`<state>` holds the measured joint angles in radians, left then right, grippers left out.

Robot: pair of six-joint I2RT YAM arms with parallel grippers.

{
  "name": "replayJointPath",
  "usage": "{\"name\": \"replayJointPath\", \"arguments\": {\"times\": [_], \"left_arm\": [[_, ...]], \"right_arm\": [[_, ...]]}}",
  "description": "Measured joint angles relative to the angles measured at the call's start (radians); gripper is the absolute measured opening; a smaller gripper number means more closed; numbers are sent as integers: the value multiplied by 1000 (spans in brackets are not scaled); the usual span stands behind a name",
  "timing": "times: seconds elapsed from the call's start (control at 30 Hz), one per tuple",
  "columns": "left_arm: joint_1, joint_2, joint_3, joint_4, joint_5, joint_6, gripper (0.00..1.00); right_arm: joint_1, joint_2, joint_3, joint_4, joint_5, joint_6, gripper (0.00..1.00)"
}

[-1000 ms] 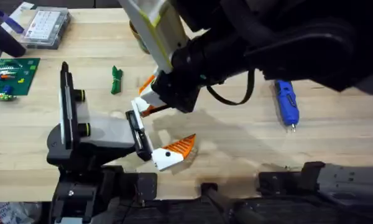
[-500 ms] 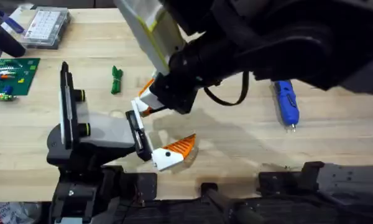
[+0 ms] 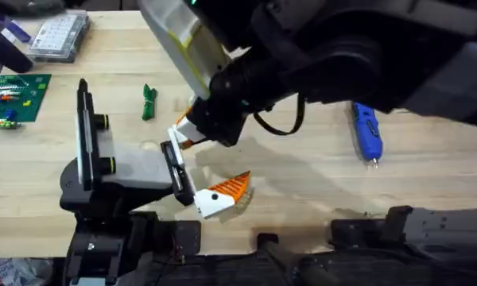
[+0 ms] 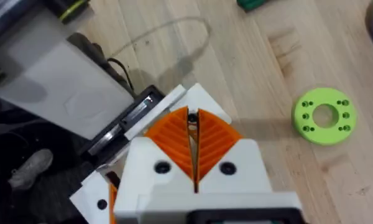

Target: Pick up the gripper from the table and insert it into the empty holder that is missing its gripper. Then pick up a screw, insert it into the mounting hole, and use the screwdriver to tighten it. Finally, clean up the table by picking up the vegetable and placing it into the bucket.

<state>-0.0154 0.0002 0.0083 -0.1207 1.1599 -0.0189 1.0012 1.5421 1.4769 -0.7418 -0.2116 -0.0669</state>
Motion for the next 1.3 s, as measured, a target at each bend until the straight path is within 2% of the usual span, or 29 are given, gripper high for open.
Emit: {"name": "replayJointPath", "arguments": {"times": [1.3], "left_arm": [[1, 1, 0, 0, -1, -16, 988]], "right_arm": [[-2, 55, -17, 5, 0, -12, 10]]}}
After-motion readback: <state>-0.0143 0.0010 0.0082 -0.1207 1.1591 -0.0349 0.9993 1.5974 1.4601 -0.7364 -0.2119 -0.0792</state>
